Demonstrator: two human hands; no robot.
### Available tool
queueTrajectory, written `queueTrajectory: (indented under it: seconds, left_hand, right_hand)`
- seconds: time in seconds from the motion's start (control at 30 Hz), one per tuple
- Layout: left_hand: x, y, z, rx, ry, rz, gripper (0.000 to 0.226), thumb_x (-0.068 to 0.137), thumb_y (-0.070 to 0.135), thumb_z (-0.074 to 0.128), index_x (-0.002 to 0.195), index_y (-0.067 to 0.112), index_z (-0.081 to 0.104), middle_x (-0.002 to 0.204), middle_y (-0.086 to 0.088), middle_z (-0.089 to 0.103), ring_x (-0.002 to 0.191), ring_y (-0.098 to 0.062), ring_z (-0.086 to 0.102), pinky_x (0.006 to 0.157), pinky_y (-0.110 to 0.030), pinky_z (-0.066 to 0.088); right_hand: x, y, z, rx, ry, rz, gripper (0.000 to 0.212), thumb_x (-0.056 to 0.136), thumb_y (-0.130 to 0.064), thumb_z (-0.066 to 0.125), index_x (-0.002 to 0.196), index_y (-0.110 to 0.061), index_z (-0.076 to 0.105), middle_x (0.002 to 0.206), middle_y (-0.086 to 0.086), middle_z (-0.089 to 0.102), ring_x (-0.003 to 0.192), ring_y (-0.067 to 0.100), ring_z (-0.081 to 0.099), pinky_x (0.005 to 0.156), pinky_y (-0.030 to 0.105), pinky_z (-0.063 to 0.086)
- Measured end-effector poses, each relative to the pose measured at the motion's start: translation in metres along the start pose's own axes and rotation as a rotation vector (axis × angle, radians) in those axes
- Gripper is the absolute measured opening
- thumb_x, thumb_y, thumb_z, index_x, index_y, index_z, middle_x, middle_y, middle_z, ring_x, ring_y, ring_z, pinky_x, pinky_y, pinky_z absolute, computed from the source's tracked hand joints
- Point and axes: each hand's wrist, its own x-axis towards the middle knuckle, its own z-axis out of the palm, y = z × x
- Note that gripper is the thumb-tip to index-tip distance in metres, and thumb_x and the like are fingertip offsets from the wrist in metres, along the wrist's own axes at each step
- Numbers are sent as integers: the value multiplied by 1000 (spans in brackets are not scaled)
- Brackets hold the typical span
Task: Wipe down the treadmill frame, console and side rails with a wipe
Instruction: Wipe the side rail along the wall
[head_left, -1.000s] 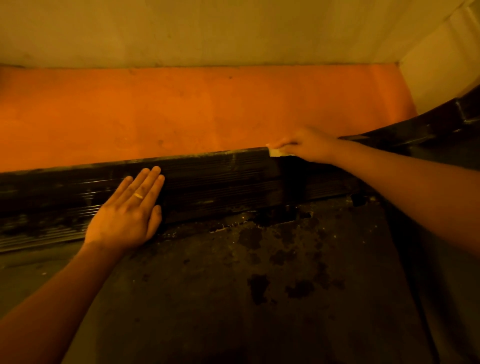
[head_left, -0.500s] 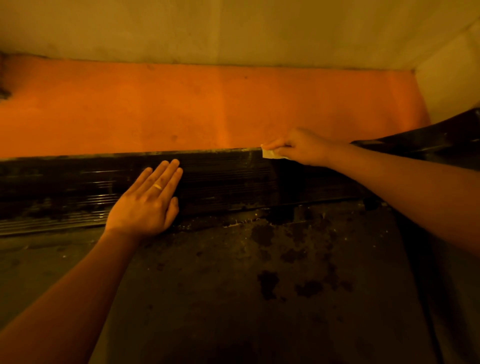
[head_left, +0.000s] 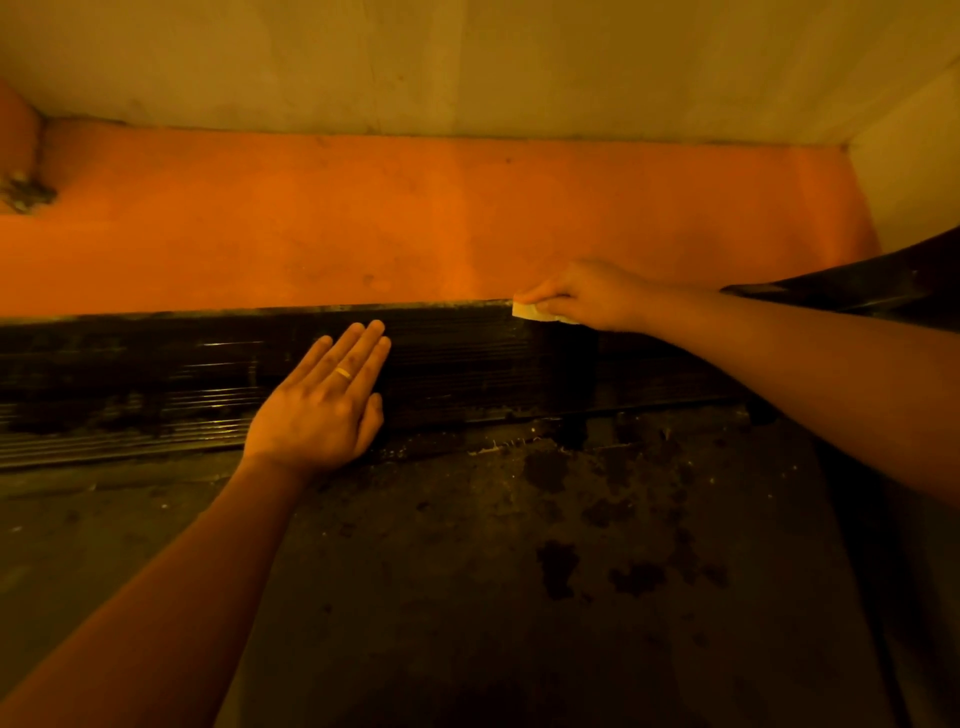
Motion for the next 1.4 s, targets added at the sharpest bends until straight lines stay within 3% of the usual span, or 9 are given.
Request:
queueTrajectory:
  seconds: [0.27, 0.43, 0.57, 0.83, 1.0, 1.13, 1.27, 1.33, 1.4]
  left_hand:
    - [0, -1, 1, 2, -17, -2, 58, 100, 30, 34, 151, 3, 41, 160, -14, 33, 147, -30, 34, 118, -50, 32]
    - [-1, 1, -3, 11, -54, -15, 58, 100, 31, 34, 151, 3, 41, 161, -13, 33, 148, -27, 33, 118, -50, 33]
    - [1, 1, -6, 11, -85, -26, 59, 99, 31, 36, 151, 5, 41, 161, -11, 32, 149, -25, 30, 119, -48, 33]
    - [0, 1, -6, 17, -112, -24, 60, 98, 31, 39, 151, 5, 41, 161, -11, 33, 149, -26, 30, 118, -48, 33]
    - [0, 0, -6, 34, -111, -25, 60, 99, 33, 36, 153, 6, 38, 162, -10, 30, 151, -24, 26, 120, -46, 31]
    - [0, 0, -4, 40, -113, -25, 60, 101, 34, 34, 154, 6, 35, 163, -10, 28, 152, -24, 24, 121, -46, 30]
    - [0, 1, -5, 48, -113, -25, 60, 101, 35, 34, 154, 6, 36, 163, -11, 28, 151, -24, 26, 119, -47, 33]
    - [0, 1, -5, 53, -113, -23, 61, 100, 35, 34, 153, 6, 37, 162, -11, 29, 151, -25, 26, 119, -47, 34]
    - [1, 1, -5, 50, -112, -24, 61, 100, 35, 34, 153, 6, 37, 162, -11, 29, 151, -25, 26, 118, -47, 34]
  right_hand:
    - [-2, -4, 6, -4, 12, -17, 37, 102, -14, 55, 138, -19, 56, 143, 3, 55, 125, 13, 54, 99, 13, 40]
    - [16, -37, 11, 95, 2, -100, 37, 102, -2, 51, 139, -1, 51, 132, -1, 53, 64, -34, 44, 64, -8, 30]
    - [8, -20, 10, 112, 40, -45, 39, 101, -1, 52, 138, -12, 45, 99, -24, 64, 76, -26, 57, 70, -7, 33]
    - [33, -44, 29, 47, 43, -159, 36, 104, -13, 50, 139, -17, 55, 145, -1, 51, 112, -12, 58, 80, -11, 26]
    - [13, -31, 7, 109, 66, -30, 35, 100, -3, 53, 135, -3, 55, 72, -34, 62, 63, -29, 48, 62, 1, 38]
    - [21, -31, 15, 98, 61, -80, 33, 101, -6, 54, 134, -8, 59, 130, 8, 64, 62, -25, 51, 60, 1, 39]
    - [40, -63, 34, 7, 83, -173, 36, 105, -17, 48, 140, -21, 55, 146, -2, 51, 89, -18, 55, 79, -6, 31]
    - [42, -67, 35, 36, 88, -159, 36, 105, -21, 48, 140, -26, 55, 144, -3, 54, 111, -4, 58, 90, 2, 33]
    - [34, -58, 29, 59, 100, -141, 34, 103, -21, 51, 136, -25, 59, 107, -5, 74, 81, -12, 61, 73, 5, 42]
